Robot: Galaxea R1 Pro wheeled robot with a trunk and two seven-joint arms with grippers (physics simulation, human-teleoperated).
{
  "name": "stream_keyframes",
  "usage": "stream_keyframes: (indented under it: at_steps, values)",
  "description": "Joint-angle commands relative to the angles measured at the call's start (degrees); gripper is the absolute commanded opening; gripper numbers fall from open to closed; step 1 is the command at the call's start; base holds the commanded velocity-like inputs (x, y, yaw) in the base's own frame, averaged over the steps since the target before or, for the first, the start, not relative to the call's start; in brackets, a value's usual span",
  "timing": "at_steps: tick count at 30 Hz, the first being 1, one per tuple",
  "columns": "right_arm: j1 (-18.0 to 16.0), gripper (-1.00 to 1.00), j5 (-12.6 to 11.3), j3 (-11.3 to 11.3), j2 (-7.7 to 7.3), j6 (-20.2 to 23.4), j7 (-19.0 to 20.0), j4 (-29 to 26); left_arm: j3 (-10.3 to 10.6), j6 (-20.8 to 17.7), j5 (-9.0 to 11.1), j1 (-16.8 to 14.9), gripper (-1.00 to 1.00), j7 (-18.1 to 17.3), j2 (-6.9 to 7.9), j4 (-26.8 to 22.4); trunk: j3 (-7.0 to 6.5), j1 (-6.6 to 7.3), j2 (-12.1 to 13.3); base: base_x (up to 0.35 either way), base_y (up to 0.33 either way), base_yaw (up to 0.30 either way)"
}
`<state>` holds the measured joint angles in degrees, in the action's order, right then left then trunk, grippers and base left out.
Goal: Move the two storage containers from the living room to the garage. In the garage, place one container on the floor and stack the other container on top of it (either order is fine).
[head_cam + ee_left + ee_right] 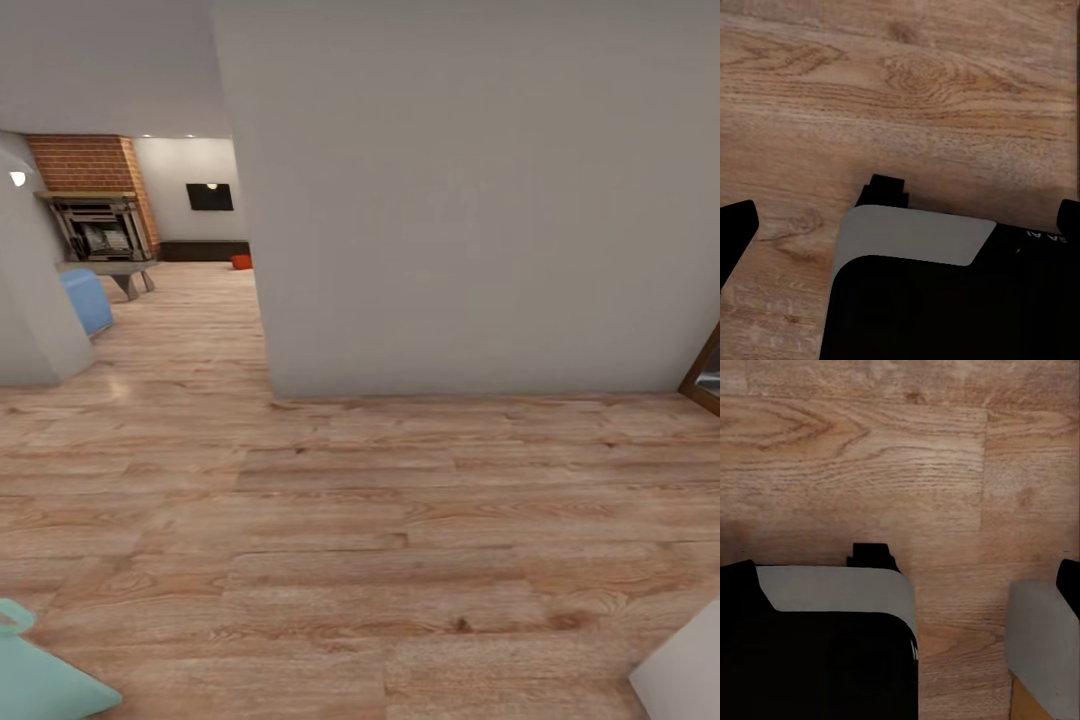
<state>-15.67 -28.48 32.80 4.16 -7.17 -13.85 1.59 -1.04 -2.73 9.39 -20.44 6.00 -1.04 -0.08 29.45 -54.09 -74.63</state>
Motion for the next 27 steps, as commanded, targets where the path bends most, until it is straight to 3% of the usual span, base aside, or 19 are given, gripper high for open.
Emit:
stream_keyframes:
  at_steps: [1,19,27]
  values:
    - [-0.1,1.00,-0.4,0.5,0.23,-0.3,0.0,0.2,-0.1,-0.2,0.4,0.0,1.00,0.2,-0.01,0.0,0.05,-0.03,0.0,0.320,0.000,0.000]
    - [-0.1,1.00,-0.3,0.7,0.94,0.3,-0.3,0.2,-0.1,-0.2,0.4,0.0,1.00,0.2,0.06,0.0,0.05,-0.03,0.0,0.320,0.000,0.001]
    - [-0.1,1.00,-0.2,0.7,0.82,0.2,-0.2,0.2,-0.1,-0.2,0.4,0.0,1.00,0.2,0.01,0.0,0.12,-0.03,0.0,0.320,0.000,0.214]
